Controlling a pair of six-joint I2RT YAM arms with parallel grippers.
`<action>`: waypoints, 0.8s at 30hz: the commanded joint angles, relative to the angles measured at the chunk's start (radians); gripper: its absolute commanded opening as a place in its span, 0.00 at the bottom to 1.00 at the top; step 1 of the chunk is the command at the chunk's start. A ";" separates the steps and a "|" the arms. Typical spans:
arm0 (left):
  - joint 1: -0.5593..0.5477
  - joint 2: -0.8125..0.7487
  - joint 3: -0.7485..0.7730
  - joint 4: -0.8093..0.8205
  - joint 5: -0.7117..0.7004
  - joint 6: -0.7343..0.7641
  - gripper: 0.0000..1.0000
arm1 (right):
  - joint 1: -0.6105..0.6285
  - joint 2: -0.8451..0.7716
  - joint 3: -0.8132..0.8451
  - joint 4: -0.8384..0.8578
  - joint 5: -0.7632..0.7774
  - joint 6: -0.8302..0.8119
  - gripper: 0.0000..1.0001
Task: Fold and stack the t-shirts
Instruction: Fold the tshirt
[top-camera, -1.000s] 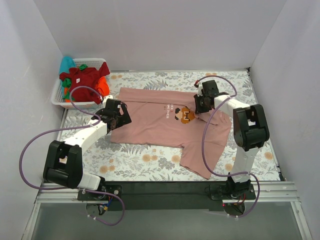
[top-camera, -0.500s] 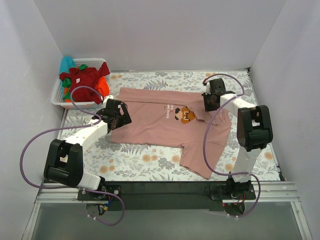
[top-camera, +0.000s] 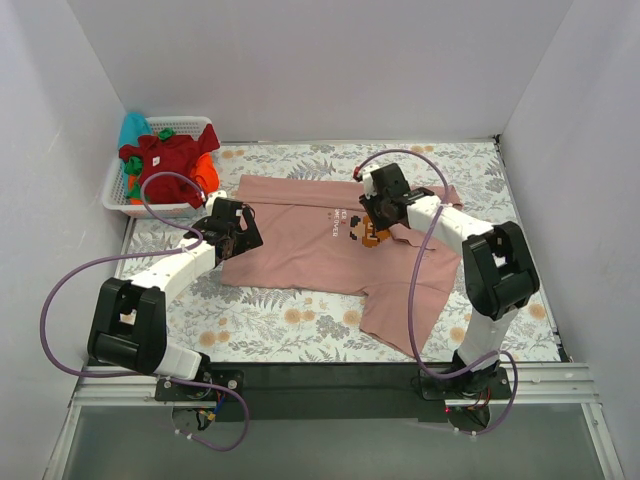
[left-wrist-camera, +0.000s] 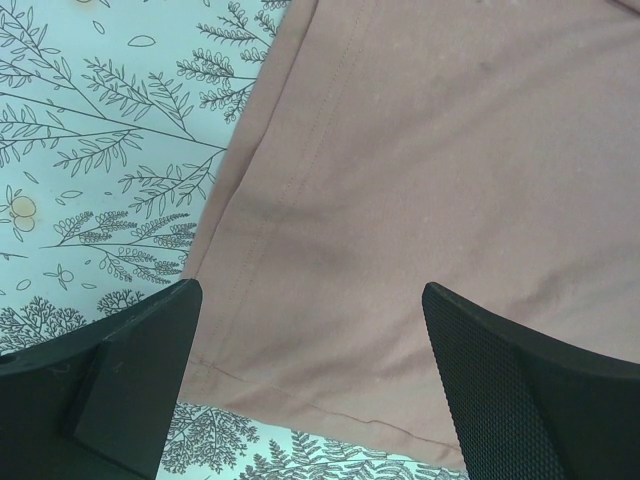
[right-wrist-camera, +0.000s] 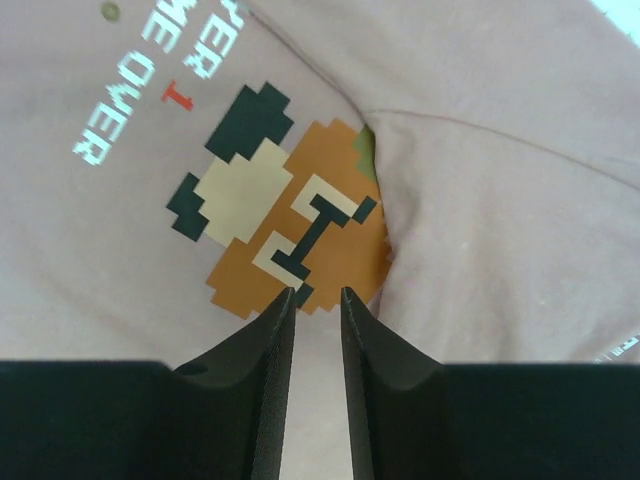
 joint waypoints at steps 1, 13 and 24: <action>-0.005 0.000 0.031 0.006 -0.034 0.013 0.92 | -0.009 0.045 0.024 -0.021 0.055 -0.022 0.31; -0.005 0.020 0.034 0.001 -0.016 0.010 0.92 | -0.015 0.119 0.050 -0.023 0.218 -0.076 0.30; -0.005 0.037 0.040 -0.005 -0.004 0.008 0.92 | -0.035 0.136 0.059 -0.023 0.258 -0.102 0.29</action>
